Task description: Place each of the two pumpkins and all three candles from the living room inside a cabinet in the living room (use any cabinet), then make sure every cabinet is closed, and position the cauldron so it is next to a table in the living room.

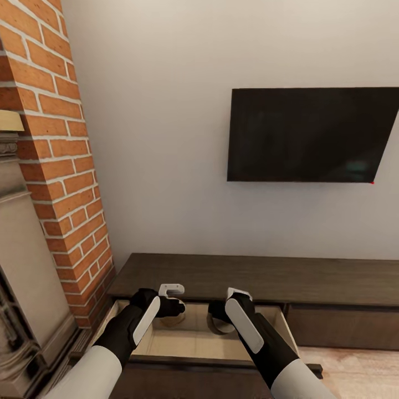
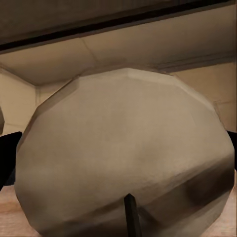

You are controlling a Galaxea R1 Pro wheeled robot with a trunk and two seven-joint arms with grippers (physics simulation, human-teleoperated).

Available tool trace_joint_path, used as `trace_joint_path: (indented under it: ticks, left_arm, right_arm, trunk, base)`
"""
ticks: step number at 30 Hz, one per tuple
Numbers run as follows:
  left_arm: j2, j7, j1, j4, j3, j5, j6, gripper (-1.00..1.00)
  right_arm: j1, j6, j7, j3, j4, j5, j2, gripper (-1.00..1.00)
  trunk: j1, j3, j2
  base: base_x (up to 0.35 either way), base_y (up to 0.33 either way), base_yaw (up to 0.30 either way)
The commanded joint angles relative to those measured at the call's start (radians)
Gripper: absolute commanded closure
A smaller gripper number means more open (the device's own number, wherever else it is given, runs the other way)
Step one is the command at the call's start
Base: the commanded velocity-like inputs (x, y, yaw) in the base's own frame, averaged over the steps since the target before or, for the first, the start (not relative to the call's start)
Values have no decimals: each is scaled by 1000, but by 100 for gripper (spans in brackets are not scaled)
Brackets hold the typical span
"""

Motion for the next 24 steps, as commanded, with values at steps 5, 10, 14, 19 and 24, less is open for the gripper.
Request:
trace_joint_path:
  ticks: [5,10,14,19,24]
  left_arm:
    - [0,9,-1,-1,-2,10,2,100]
    - [1,9,-1,-1,-2,13,-32,100]
    - [0,9,-1,-1,-2,14,-52,100]
    - [0,9,-1,-1,-2,16,-70,100]
    - [1,9,-1,-1,-2,16,-75,100]
  right_arm:
    - [-1,-61,39,2,6,37,0,100]
    - [-2,-137,96,3,44,71,0,100]
    - [-5,-148,124,3,60,95,0,100]
    - [-6,-151,129,3,63,101,1,100]
    - [-6,-151,129,3,63,101,1,100]
  trunk:
    - [19,-17,-36]
    - [38,-33,-71]
    - [54,-45,-99]
    - [73,-61,-134]
    - [92,-76,-169]
  base:
    - [0,0,0]
    - [0,0,0]
    - [0,0,0]
    - [0,0,0]
    - [0,0,0]
